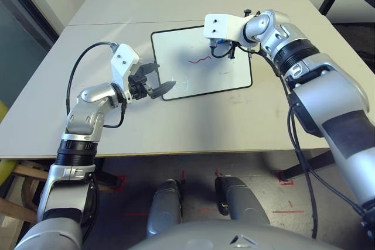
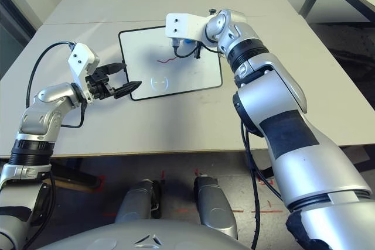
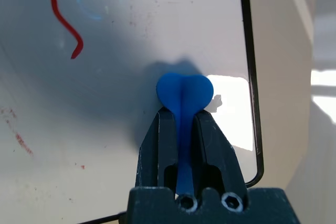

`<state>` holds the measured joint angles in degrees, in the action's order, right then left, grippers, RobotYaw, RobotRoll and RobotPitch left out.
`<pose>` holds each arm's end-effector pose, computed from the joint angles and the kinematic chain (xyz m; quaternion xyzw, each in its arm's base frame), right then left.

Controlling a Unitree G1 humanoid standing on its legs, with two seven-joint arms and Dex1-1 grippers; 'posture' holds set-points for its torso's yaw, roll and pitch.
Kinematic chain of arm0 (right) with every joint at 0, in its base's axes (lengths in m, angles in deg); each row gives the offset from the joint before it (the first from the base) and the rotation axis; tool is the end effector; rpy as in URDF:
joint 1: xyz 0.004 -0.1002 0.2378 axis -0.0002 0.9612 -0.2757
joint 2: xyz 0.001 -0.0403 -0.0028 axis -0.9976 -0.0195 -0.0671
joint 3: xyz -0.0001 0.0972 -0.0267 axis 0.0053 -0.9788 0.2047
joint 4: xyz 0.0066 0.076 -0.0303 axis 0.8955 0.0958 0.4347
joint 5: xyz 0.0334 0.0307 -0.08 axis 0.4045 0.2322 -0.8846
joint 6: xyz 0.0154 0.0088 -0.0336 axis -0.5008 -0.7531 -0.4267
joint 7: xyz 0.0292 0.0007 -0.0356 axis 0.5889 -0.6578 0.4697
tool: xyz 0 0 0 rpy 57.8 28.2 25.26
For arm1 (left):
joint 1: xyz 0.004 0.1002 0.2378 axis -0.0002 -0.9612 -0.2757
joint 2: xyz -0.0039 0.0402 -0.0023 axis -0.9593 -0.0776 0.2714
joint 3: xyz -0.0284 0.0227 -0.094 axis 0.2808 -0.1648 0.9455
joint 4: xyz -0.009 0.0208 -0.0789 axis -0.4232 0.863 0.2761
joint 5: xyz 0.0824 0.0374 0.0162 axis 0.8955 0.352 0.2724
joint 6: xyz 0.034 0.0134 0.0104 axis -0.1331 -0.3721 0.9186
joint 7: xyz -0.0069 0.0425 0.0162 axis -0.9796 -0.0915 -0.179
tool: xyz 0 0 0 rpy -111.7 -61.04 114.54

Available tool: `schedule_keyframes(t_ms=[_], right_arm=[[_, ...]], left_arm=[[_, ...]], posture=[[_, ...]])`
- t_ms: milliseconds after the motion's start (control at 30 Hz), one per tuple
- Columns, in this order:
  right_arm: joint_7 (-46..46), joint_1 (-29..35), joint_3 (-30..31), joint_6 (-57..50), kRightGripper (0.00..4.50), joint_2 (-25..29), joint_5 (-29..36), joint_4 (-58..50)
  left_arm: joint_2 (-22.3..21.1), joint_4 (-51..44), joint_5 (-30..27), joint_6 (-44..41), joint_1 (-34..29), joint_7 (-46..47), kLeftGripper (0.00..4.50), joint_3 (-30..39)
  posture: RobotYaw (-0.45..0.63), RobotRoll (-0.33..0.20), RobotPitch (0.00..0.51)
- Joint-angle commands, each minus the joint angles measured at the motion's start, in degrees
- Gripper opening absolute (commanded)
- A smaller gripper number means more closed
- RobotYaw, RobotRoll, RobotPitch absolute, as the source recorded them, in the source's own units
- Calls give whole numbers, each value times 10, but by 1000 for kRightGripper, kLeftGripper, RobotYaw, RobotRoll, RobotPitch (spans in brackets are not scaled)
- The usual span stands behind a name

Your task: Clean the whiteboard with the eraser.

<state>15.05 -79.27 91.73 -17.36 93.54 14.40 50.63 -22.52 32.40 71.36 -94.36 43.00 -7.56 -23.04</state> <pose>0.3735 -0.1166 0.2494 -0.5669 0.1265 0.3451 0.7372 0.2704 0.2380 0.1534 0.1103 0.0411 -0.3984 0.9096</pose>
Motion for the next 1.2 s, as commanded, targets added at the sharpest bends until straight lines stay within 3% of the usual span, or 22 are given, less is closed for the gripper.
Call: schedule_keyframes(t_ms=[33, 567, 1000, 1200], right_arm=[[41, -12, 13, 10, 143, 15, -9, -7], [148, -15, 20, -102, 142, -8, 0, -81], [177, 54, 43, -155, 142, 5, -9, -202], [168, 64, 48, -163, 142, 4, -10, -193]], left_arm=[[-11, 14, 4, 7, -3, -5, 4500, 6], [-35, 25, 1, 13, -8, -13, 4500, 17], [-31, 26, -1, 16, -9, -10, 4500, 18], [-31, 28, 0, 16, -8, -11, 4500, 18]], posture=[[-42, 0, 92], [-43, 0, 92], [-46, 0, 90], [-45, 0, 93]])
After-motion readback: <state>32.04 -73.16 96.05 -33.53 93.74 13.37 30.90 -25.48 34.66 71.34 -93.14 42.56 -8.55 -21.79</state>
